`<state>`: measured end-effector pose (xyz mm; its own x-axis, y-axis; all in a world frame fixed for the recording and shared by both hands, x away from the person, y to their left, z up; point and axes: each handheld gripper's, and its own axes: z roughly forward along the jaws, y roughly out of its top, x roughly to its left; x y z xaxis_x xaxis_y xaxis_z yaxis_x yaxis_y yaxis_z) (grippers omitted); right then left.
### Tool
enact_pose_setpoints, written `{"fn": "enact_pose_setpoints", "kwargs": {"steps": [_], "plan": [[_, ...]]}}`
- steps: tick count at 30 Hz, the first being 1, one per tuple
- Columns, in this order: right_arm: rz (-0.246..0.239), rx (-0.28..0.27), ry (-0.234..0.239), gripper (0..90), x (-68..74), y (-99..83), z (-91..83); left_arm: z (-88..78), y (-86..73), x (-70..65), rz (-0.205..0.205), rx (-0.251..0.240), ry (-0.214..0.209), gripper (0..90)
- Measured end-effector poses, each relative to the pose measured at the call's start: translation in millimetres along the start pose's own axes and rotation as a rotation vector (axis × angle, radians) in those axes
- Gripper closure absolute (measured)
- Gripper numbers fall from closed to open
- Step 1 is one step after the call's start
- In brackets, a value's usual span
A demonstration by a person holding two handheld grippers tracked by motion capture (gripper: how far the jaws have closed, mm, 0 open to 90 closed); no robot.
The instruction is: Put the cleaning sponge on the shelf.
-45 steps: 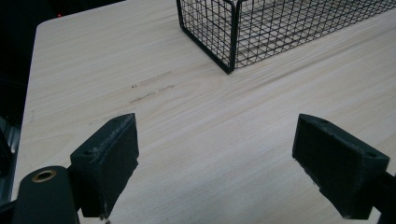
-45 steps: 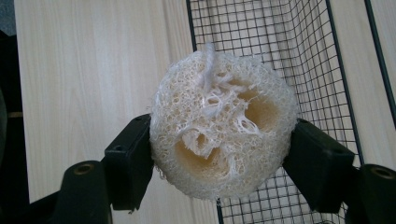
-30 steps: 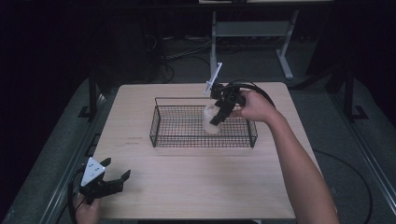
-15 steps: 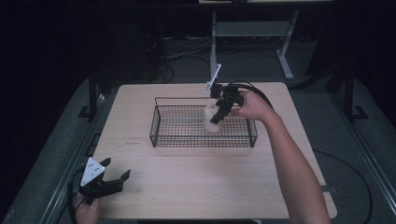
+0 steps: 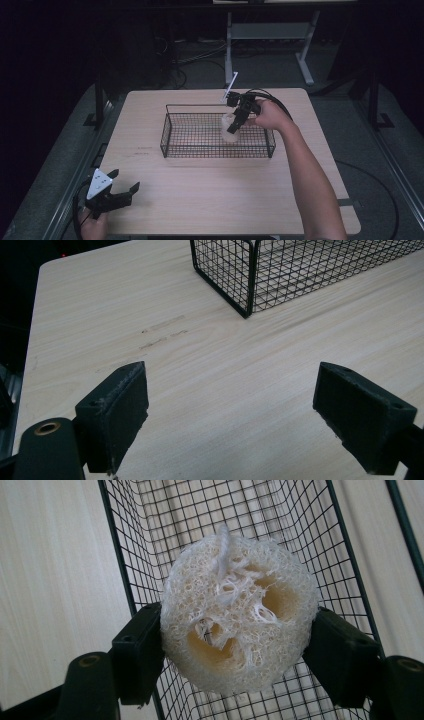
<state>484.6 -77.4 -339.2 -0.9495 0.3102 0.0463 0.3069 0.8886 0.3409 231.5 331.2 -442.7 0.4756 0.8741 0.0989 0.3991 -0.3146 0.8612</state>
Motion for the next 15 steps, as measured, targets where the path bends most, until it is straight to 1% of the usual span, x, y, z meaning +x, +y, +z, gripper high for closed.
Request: {"fn": "enact_pose_setpoints", "kwargs": {"steps": [6, 15], "plan": [[0.007, 0.008, 0.0, 28.5, -3.3, 2.1, 8.2, 0.0, 0.1, -0.7, -0.001, -0.001, -0.002, 13.7], [0.003, 0.019, 0.003, 28.5, -4.9, 3.4, 17.1, 0.0, 0.2, -0.4, -0.002, -0.002, -0.002, 13.7]]}}
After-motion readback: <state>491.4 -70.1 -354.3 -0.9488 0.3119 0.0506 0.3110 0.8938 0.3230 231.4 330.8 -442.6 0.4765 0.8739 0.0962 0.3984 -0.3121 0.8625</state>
